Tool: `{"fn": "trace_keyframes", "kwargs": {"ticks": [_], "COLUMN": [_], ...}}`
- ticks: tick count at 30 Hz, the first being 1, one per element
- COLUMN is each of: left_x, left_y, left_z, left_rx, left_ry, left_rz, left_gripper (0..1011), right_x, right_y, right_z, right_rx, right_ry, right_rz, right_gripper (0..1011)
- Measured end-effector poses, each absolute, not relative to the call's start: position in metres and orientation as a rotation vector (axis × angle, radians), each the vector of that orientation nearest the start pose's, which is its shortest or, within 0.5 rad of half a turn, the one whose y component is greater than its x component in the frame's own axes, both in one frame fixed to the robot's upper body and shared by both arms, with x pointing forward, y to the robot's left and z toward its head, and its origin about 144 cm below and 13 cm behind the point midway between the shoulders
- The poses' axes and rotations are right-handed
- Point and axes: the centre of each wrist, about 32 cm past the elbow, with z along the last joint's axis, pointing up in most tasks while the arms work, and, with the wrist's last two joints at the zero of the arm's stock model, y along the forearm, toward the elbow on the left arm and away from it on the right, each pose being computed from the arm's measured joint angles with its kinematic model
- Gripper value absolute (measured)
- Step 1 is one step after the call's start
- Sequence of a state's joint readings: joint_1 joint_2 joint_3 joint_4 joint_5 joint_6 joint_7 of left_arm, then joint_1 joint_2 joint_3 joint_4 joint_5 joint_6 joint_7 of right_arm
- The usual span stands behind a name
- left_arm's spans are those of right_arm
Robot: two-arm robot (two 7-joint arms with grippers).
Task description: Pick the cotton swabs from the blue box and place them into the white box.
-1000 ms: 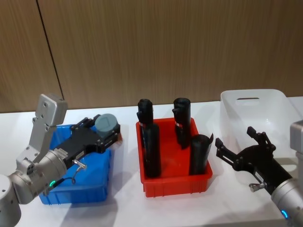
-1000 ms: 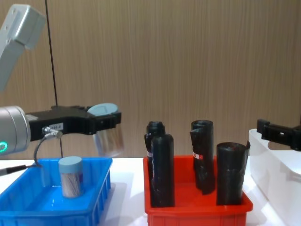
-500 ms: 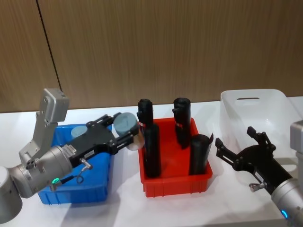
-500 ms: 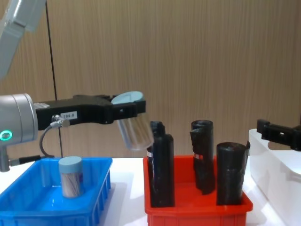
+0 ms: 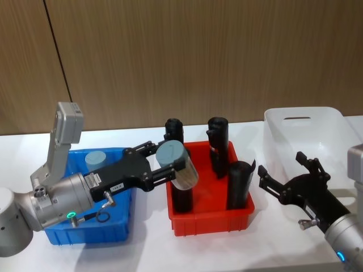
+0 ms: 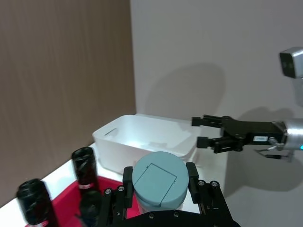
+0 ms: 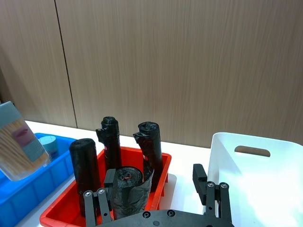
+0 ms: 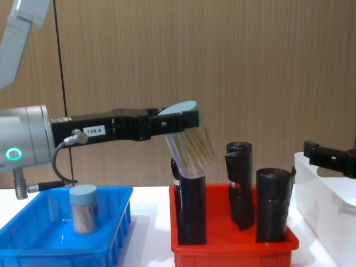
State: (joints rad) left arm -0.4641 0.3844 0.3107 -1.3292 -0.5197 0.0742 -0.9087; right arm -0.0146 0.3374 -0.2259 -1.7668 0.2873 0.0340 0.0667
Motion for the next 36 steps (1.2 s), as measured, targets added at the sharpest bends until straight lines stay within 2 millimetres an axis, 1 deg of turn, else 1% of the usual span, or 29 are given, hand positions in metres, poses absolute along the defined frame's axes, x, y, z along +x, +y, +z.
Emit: {"fn": "trace_keyframes", "kwargs": {"ticks": [12, 30, 36], "left_x": [0.5808, 0.584, 0.5844], "left_y": [0.2764, 0.2771, 0.2772], "left_z": [1.2345, 1.2361, 1.2362], "left_rx": [-0.053, -0.041, -0.04], "left_ry": [0.013, 0.026, 0.027], "left_rz": [0.373, 0.339, 0.336], "left_gripper": [669, 669, 669], "right_x": [0.4433, 0.4434, 0.4441], "right_y": [-0.2371, -0.2373, -0.2388], "right_z": [1.1887, 1.1889, 1.1904], "right_rx": [0.026, 0.025, 0.011], "right_ry": [-0.075, -0.076, -0.079], "right_rz": [-1.229, -1.227, -1.202], "right_gripper": [1001, 1002, 1002]}}
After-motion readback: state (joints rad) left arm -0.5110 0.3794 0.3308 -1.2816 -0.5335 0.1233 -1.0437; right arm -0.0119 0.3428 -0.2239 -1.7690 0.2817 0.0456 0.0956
